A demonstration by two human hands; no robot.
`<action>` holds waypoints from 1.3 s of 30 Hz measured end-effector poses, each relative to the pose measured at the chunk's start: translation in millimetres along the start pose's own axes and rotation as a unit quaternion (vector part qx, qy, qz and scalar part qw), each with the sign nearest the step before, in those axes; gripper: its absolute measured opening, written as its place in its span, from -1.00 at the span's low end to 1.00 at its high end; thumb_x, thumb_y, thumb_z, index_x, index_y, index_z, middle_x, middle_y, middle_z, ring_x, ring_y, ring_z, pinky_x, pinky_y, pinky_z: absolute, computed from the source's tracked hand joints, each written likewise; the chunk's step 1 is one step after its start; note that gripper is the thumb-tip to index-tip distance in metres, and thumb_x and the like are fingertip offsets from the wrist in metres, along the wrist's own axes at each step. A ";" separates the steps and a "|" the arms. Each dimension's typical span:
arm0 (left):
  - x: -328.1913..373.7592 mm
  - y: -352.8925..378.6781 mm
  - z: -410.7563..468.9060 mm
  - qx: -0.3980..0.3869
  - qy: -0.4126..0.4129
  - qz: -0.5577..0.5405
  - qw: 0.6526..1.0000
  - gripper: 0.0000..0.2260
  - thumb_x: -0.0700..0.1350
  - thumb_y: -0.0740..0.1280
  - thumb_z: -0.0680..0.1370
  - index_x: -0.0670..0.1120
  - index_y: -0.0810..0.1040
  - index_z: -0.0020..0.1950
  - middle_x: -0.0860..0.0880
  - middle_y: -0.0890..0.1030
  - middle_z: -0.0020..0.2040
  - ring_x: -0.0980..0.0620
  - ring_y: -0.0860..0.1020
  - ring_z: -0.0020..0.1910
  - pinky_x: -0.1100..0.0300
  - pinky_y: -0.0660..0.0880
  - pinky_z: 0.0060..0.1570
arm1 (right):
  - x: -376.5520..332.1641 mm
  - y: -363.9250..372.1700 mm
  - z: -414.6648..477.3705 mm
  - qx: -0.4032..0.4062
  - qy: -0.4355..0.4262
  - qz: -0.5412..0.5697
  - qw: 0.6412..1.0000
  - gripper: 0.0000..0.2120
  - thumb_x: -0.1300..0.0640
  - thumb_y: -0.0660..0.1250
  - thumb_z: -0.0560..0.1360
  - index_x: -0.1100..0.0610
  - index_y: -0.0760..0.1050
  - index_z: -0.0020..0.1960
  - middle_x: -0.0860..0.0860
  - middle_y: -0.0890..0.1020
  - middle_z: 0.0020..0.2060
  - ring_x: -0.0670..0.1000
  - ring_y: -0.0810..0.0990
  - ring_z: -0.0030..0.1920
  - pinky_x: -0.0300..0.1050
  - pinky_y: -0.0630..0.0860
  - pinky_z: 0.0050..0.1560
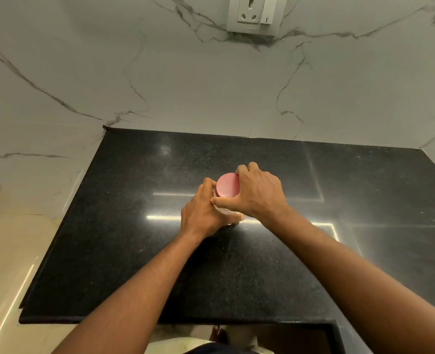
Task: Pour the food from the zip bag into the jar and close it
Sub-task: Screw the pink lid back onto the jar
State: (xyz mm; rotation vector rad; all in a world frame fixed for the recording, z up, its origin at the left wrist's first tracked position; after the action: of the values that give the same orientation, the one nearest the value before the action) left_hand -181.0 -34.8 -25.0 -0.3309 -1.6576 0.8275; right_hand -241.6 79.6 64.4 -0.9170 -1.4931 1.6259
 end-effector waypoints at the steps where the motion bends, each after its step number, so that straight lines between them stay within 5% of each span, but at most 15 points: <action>1: -0.3 0.4 -1.5 0.006 0.000 -0.001 1.000 -0.22 0.47 0.55 0.08 0.21 0.24 0.08 0.18 0.58 0.03 0.07 0.61 -0.12 0.17 0.38 -0.32 | -0.1 -0.5 -1.8 0.010 0.011 -0.009 1.000 -0.11 -0.67 0.23 0.23 0.09 0.51 0.12 -0.01 0.47 -0.09 0.06 0.56 -0.17 -0.08 0.41 -0.21; 4: -2.1 -1.0 -3.9 0.017 0.004 -0.002 1.000 -0.21 0.46 0.54 0.12 0.17 0.27 0.15 0.14 0.57 0.08 0.03 0.62 -0.06 0.06 0.54 -0.19 | 0.7 6.8 -3.5 -0.050 -0.031 0.102 0.993 -0.08 -0.60 0.33 0.28 0.06 0.47 0.37 0.03 0.49 0.21 0.07 0.55 0.17 0.01 0.55 0.07; 7: -2.1 -1.8 -3.2 0.011 0.012 -0.008 1.000 -0.21 0.45 0.55 0.14 0.17 0.29 0.18 0.12 0.58 0.12 0.01 0.62 -0.01 -0.02 0.59 -0.09 | -10.9 11.5 -9.9 -0.151 -0.139 0.215 0.955 -0.16 -0.17 0.52 0.40 -0.10 0.27 0.60 -0.03 0.31 0.55 0.05 0.30 0.52 0.03 0.37 0.44; 9: -1.6 -1.4 -3.3 0.011 0.003 -0.004 1.000 -0.22 0.44 0.56 0.13 0.19 0.28 0.16 0.14 0.57 0.10 0.02 0.63 -0.02 -0.03 0.60 -0.08 | -5.2 10.2 -8.5 -0.105 -0.128 0.208 0.964 -0.23 -0.12 0.52 0.39 -0.06 0.36 0.55 -0.05 0.44 0.45 0.04 0.38 0.44 -0.04 0.42 0.38; 14: 0.7 1.3 -4.8 0.024 -0.001 -0.003 1.000 -0.19 0.46 0.52 0.15 0.15 0.27 0.20 0.09 0.58 0.11 -0.02 0.65 -0.04 0.06 0.51 -0.23 | 4.9 1.5 -14.0 0.066 0.031 0.110 0.991 -0.18 -0.56 0.34 0.29 0.09 0.53 0.22 0.01 0.50 0.05 0.05 0.55 0.05 0.03 0.57 0.02; 17: -1.3 2.4 -6.6 0.032 -0.002 -0.012 0.999 -0.21 0.45 0.48 0.17 0.15 0.27 0.23 0.08 0.58 0.13 -0.03 0.65 -0.02 0.07 0.51 -0.22 | 8.1 12.5 -21.8 0.087 0.035 0.181 0.979 -0.16 -0.55 0.31 0.36 0.08 0.50 0.35 0.02 0.51 0.16 0.05 0.54 0.15 0.05 0.56 0.16; 22: 1.0 2.6 -7.0 0.023 0.012 -0.019 0.999 -0.29 0.43 0.45 0.21 0.21 0.31 0.24 0.10 0.58 0.17 -0.01 0.63 0.06 -0.05 0.61 -0.03 | 7.0 39.9 -34.9 -0.019 -0.047 0.380 0.924 -0.07 -0.11 0.53 0.44 0.07 0.15 0.66 -0.01 0.27 0.60 -0.04 0.23 0.58 -0.11 0.25 0.55; 24: 2.2 3.4 -6.6 0.017 0.005 -0.020 1.000 -0.28 0.43 0.48 0.18 0.22 0.32 0.22 0.11 0.58 0.15 -0.01 0.64 0.04 -0.09 0.62 -0.03 | 16.2 35.5 -31.5 0.006 -0.026 0.371 0.928 -0.08 -0.06 0.56 0.40 0.07 0.19 0.64 -0.01 0.37 0.53 -0.01 0.32 0.51 -0.06 0.36 0.49; 28: 4.7 4.4 -6.3 0.016 0.002 -0.019 1.000 -0.16 0.45 0.55 0.16 0.16 0.33 0.30 0.10 0.57 0.20 0.03 0.63 0.07 -0.04 0.63 -0.05 | 22.1 19.9 -18.4 0.055 0.010 0.249 0.967 -0.06 -0.35 0.55 0.25 0.07 0.40 0.49 -0.01 0.48 0.21 0.03 0.45 0.23 0.04 0.49 0.25; 32: 7.0 2.6 -4.4 0.026 0.013 -0.020 0.999 -0.19 0.41 0.56 0.19 0.14 0.35 0.30 0.11 0.58 0.18 0.05 0.62 0.04 0.05 0.59 -0.12 | 20.9 19.6 -19.2 0.086 0.033 0.228 0.969 -0.08 -0.43 0.51 0.23 0.06 0.47 0.43 0.01 0.47 0.17 0.04 0.45 0.19 0.06 0.51 0.22; 39: 26.0 5.8 10.1 0.013 0.030 -0.066 0.997 -0.18 0.41 0.52 0.17 0.15 0.39 0.34 0.08 0.57 0.28 0.02 0.62 0.17 -0.06 0.64 0.08 | 49.8 38.8 -31.4 0.079 0.074 0.460 0.881 0.12 -0.35 0.59 0.20 0.02 0.21 0.60 -0.04 0.45 0.40 -0.08 0.46 0.37 -0.12 0.49 0.32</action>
State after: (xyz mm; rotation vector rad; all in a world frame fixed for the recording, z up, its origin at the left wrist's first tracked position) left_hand -198.7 -18.0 -10.3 -0.2225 -1.5924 0.7322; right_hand -239.7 136.1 22.3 -1.7676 -0.7988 2.2016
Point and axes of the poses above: each hand's wrist, its own z-axis towards the middle knuckle, its own y-axis out of the palm, x = y × z, the point moved 9 cm from there along z, towards the middle knuckle
